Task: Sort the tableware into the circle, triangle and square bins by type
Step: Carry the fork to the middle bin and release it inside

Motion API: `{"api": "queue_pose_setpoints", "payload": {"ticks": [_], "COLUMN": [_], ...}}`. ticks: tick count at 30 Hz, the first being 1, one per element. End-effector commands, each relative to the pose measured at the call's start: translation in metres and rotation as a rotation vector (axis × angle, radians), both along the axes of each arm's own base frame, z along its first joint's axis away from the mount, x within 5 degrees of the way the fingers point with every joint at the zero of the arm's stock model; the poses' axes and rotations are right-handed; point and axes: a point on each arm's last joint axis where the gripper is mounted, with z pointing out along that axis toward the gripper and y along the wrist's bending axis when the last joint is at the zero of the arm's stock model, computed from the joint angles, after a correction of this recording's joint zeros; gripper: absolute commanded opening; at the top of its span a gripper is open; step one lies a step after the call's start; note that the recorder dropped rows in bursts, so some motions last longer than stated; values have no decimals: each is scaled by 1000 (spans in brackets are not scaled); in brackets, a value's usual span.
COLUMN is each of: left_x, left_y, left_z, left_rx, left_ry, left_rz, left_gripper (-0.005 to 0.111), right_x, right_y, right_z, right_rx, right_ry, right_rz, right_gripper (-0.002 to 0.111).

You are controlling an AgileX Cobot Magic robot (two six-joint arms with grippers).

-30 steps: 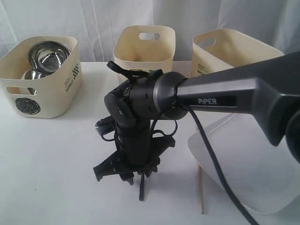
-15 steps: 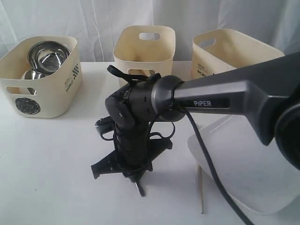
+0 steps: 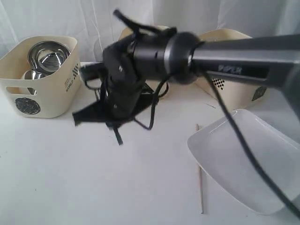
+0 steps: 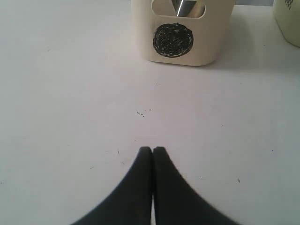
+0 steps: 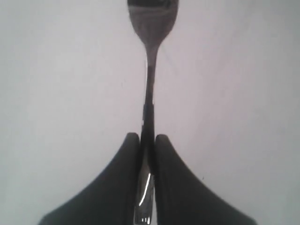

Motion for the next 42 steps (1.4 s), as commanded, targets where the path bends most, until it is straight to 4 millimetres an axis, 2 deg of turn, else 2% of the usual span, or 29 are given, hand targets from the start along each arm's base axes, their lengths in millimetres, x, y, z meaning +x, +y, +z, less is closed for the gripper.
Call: {"api": "queue_pose_setpoints", "payload": {"ticks": [1, 5, 9, 10, 13, 15, 17, 20, 22, 23, 25, 26, 30, 32, 34, 35, 38, 39, 40, 41, 42], "left_x": [0, 0, 0, 0, 0, 0, 0, 0, 0, 0, 0, 0, 0, 0, 0, 0, 0, 0, 0, 0, 0], "left_y": [0, 0, 0, 0, 0, 0, 0, 0, 0, 0, 0, 0, 0, 0, 0, 0, 0, 0, 0, 0, 0], "left_z": [-1, -1, -1, -1, -1, -1, -1, -1, -1, -1, -1, -1, -1, -1, -1, -1, -1, -1, -1, -1, -1], "left_rx": [-1, -1, -1, -1, -1, -1, -1, -1, -1, -1, -1, -1, -1, -1, -1, -1, -1, -1, -1, -1, -1], "left_ry": [-5, -5, -5, -5, -5, -5, -5, -5, -5, -5, -5, -5, -5, -5, -5, -5, -5, -5, -5, -5, -5], "left_rz": [-7, -7, -7, -7, -7, -7, -7, -7, -7, -7, -7, -7, -7, -7, -7, -7, -7, -7, -7, -7, -7], "left_gripper": [0, 0, 0, 0, 0, 0, 0, 0, 0, 0, 0, 0, 0, 0, 0, 0, 0, 0, 0, 0, 0], "right_x": [31, 61, 84, 95, 111, 123, 140, 156, 163, 165, 165, 165, 160, 151, 134, 126, 96, 72, 58, 29, 17], "right_y": [-30, -62, -82, -89, -94, -93, -90, -95, -104, -107, -109, -110, -110, -109, -114, -118, -134, -142, -146, -147, -146], "right_z": [50, 74, 90, 96, 100, 93, 58, 13, -1, -7, -10, -9, 7, 18, 33, 38, 52, 55, 55, 51, 49], "right_rx": [110, 269, 490, 577, 620, 627, 609, 575, 578, 564, 541, 539, 532, 498, 394, 314, 103, 21, -14, -86, -96], "right_ry": [-167, -302, -430, -521, -740, -902, -976, -989, -975, -949, -900, -895, -850, -729, -569, -518, -287, -82, 38, 222, 244], "right_rz": [-76, -191, -310, -345, -337, -319, -320, -342, -386, -392, -391, -392, -383, -366, -300, -238, -137, -137, -151, -136, -125], "right_gripper": [0, 0, 0, 0, 0, 0, 0, 2, 14, 25, 41, 43, 44, 44, 38, 32, 6, 0, 0, 0, 0]}}
